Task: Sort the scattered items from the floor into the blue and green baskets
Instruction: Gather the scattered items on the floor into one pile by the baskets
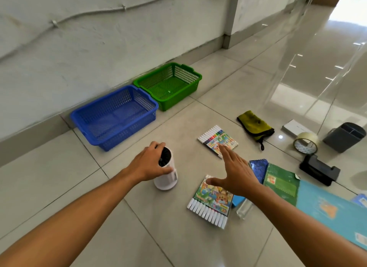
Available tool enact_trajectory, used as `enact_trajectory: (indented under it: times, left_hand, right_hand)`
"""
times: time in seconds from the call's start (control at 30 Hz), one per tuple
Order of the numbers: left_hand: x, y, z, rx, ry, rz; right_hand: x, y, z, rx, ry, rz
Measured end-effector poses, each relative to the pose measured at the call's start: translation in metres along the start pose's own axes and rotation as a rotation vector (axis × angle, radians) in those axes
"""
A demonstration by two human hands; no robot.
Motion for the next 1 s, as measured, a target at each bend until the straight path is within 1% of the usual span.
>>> enact_trajectory:
  times: [0.13,0.3,0.37,0.47,0.67,0.8,0.87,1.0]
  left_hand:
    - [0.027,-0.041,0.021,0.195,0.101,-0.022]
    - [0.045,-0.098,0.036,0.386,0.245,-0.065]
    - [0.046,-0.116,0.037,0.435,0.275,-0.084]
    - [0.043,-0.133,0.038,0.461,0.283,-0.099]
    - [0.030,-0.138,0.037,0.470,0.348,-0.049]
    - [0.023,-0.129,0.038,0.427,0.388,0.082]
    - [0.019,-0.123,0.039,0.363,0.429,0.166]
    - [0.007,-0.094,0.035,0.124,0.582,0.252]
  right_hand:
    - [-0.002,0.000,0.006,-0.006,0.026,-0.012]
    - [-0.016,-0.009,0.022,-0.005,0.036,-0.010]
    - [-0.021,-0.015,0.030,0.008,0.033,-0.018]
    - [-0.028,-0.024,0.040,0.018,0.032,-0.020]
    - [-0.040,-0.037,0.048,0.017,-0.018,-0.006]
    - [-0.037,-0.036,0.043,0.027,-0.027,-0.024]
    - [-0.035,-0.032,0.038,0.017,-0.025,-0.027]
    - [-0.033,-0.019,0.023,-0.022,-0.024,-0.034]
Point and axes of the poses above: each hand's wrist, its own z-axis towards the middle knuckle, its own x-axis out of the back of the hand, y = z × x, the point moved 1 cm from there along z, towards the middle knuckle, and after that the axes turned 11 degrees about x, right-handed, at the moved point
